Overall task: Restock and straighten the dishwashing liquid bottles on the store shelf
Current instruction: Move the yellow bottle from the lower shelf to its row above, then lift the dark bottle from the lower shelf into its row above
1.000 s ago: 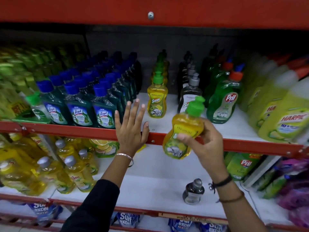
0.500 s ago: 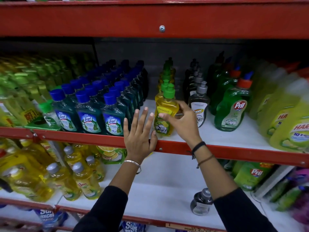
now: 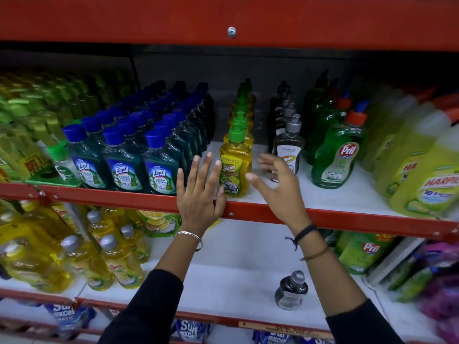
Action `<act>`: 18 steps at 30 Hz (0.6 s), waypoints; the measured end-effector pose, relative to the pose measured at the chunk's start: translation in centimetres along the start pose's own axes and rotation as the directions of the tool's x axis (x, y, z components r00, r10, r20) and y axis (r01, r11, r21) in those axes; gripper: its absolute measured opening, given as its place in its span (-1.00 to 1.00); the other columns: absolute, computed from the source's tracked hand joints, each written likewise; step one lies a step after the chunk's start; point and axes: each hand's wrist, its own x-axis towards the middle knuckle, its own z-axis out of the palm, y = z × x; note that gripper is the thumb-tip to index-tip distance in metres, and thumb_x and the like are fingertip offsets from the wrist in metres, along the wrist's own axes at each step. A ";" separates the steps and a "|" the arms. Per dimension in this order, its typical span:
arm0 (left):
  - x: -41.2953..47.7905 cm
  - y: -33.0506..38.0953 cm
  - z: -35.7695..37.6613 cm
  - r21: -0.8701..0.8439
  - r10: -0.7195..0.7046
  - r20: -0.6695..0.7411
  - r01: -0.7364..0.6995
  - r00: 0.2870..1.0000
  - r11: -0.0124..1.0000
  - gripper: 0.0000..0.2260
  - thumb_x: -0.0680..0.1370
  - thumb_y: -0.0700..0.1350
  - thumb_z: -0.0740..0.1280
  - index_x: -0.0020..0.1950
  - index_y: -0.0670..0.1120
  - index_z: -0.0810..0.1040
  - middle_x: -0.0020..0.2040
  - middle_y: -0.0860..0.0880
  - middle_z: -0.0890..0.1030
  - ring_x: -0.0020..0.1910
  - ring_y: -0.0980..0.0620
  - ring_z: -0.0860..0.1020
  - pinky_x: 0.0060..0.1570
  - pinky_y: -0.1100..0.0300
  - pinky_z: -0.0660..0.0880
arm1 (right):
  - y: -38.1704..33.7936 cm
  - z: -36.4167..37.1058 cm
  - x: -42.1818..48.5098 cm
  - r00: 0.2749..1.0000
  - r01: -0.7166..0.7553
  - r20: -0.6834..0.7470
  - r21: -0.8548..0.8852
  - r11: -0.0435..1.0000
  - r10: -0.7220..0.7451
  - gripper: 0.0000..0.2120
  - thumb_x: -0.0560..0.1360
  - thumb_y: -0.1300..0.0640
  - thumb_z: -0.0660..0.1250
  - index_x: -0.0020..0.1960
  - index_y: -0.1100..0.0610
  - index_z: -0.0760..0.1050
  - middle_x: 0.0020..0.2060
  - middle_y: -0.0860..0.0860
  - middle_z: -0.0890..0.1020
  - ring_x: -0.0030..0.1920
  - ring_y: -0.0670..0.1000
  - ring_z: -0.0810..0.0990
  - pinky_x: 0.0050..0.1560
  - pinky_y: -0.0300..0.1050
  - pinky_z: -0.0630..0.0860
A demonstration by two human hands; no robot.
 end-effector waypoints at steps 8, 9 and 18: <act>-0.1 0.3 0.1 -0.020 -0.027 -0.054 0.026 0.998 0.999 -0.49 0.61 0.01 0.08 0.57 -0.01 0.13 0.52 -0.10 0.30 0.56 -0.04 0.12 0.52 -0.09 0.00 | 6.2 -4.1 -13.1 0.991 0.006 -0.137 -0.054 0.999 -0.013 -0.77 0.48 -0.04 0.31 0.10 0.03 0.51 0.02 -0.07 0.60 0.08 -0.02 0.56 0.13 0.15 0.48; -0.2 0.3 0.2 -0.022 -0.024 -0.057 0.022 0.998 1.000 -0.49 0.61 0.00 0.08 0.57 -0.02 0.14 0.52 -0.10 0.30 0.56 -0.04 0.12 0.52 -0.09 0.00 | 8.1 -4.3 -14.4 0.994 -0.043 -0.105 -0.086 0.995 0.034 -0.75 0.48 -0.08 0.29 0.12 -0.01 0.49 0.04 -0.08 0.58 0.10 -0.03 0.55 0.14 0.16 0.47; -0.3 0.2 0.4 -0.006 -0.008 -0.089 0.007 0.996 1.000 -0.52 0.64 0.01 0.04 0.57 0.00 0.14 0.52 -0.11 0.30 0.57 -0.03 0.08 0.54 -0.06 -0.07 | 18.3 -4.8 -20.8 0.779 -0.543 0.306 -0.107 0.833 0.547 -0.29 0.36 -0.03 0.50 0.39 -0.08 0.22 0.29 -0.02 0.48 0.31 0.00 0.45 0.23 -0.32 0.37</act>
